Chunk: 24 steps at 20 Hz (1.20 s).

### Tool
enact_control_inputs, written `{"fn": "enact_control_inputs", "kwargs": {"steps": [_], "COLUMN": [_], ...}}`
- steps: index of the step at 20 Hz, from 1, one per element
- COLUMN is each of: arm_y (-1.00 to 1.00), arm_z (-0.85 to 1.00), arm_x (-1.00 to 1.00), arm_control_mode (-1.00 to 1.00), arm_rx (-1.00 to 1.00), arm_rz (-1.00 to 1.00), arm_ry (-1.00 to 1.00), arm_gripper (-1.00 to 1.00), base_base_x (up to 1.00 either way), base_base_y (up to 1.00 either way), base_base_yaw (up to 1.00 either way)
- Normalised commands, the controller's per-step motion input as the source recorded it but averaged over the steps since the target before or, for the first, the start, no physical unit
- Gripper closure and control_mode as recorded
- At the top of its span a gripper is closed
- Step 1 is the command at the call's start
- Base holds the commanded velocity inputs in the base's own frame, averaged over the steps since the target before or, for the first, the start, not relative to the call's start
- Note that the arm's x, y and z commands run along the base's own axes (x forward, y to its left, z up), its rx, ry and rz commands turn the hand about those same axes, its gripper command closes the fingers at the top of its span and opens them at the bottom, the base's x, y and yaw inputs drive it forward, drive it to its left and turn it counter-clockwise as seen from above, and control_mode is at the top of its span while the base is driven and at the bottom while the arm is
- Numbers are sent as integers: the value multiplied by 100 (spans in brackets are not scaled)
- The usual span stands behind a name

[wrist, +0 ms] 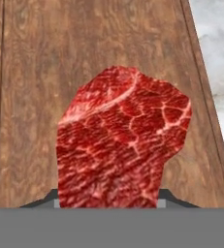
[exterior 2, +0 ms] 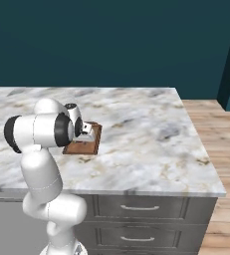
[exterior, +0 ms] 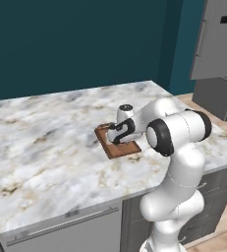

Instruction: Retrieve the steak from the fridge and place it on the cutting board.

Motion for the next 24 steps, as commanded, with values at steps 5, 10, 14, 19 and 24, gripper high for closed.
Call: {"fn": "enact_control_inputs", "kwargs": {"steps": [5, 10, 14, 19, 24], "arm_y": [0, 0, 0, -2, 0], "arm_z": [-17, -7, -2, 0, 13], "arm_x": [2, 0, 0, 0, -14], "arm_control_mode": [-100, -100, -100, -100, -100], "arm_rx": [1, 0, 0, 0, 0], "arm_rz": [0, 0, 0, -2, -1], "arm_ry": [0, 6, 3, 2, 0], "arm_gripper": [100, -100, -100, -100, -100], "base_base_x": [0, 0, 0, 0, 0], "base_base_y": [0, 0, 0, 0, 0], "base_base_yaw": [0, 0, 0, 0, 0]}}
